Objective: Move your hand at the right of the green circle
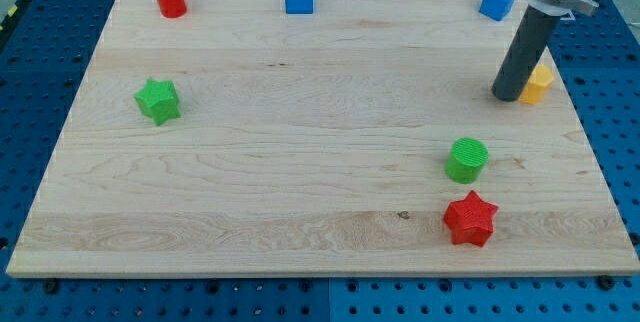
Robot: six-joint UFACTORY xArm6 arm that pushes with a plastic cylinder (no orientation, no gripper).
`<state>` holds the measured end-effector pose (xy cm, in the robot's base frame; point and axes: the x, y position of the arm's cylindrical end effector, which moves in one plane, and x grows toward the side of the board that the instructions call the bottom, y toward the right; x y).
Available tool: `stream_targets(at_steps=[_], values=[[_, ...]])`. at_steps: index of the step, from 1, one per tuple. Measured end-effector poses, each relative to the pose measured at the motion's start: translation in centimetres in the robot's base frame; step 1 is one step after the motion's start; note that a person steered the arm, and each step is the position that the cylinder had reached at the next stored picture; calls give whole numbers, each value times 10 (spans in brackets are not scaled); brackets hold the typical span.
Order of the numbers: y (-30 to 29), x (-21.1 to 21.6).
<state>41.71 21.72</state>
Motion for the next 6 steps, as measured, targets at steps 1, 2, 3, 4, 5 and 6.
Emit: stream_targets(at_steps=[1, 2, 3, 4, 5, 6], values=[[-1, 2], [-1, 7], [-1, 37], [-1, 53], [-1, 70], [-1, 100]])
